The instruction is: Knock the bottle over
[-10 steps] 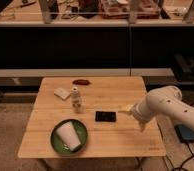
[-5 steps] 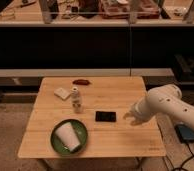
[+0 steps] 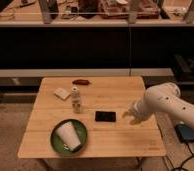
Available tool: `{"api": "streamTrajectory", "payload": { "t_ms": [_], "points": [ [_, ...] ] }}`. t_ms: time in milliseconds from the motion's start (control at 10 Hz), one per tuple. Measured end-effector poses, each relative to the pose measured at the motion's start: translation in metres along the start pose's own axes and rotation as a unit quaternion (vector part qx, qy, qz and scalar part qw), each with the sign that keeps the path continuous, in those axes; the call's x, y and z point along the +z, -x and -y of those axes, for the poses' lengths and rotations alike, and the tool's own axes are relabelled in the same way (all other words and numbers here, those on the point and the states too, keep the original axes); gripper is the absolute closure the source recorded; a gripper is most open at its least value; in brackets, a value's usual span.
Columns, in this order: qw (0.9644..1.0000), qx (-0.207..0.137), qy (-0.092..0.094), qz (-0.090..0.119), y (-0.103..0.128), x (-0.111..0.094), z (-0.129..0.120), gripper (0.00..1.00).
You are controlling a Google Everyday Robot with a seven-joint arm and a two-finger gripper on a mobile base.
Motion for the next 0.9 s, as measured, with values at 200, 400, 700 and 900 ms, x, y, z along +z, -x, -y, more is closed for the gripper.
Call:
{"api": "streamTrajectory", "payload": {
  "t_ms": [200,400,700,900],
  "points": [
    [1.0000,0.001,0.000,0.001,-0.004,-0.003,-0.004,0.63],
    [1.0000,-0.001,0.000,0.001,-0.002,0.000,-0.006,0.52],
    [1.0000,-0.001,0.000,0.001,0.006,-0.001,0.023,0.49],
    [1.0000,-0.007,-0.001,-0.001,0.016,-0.007,0.035,0.53]
  ]
}}
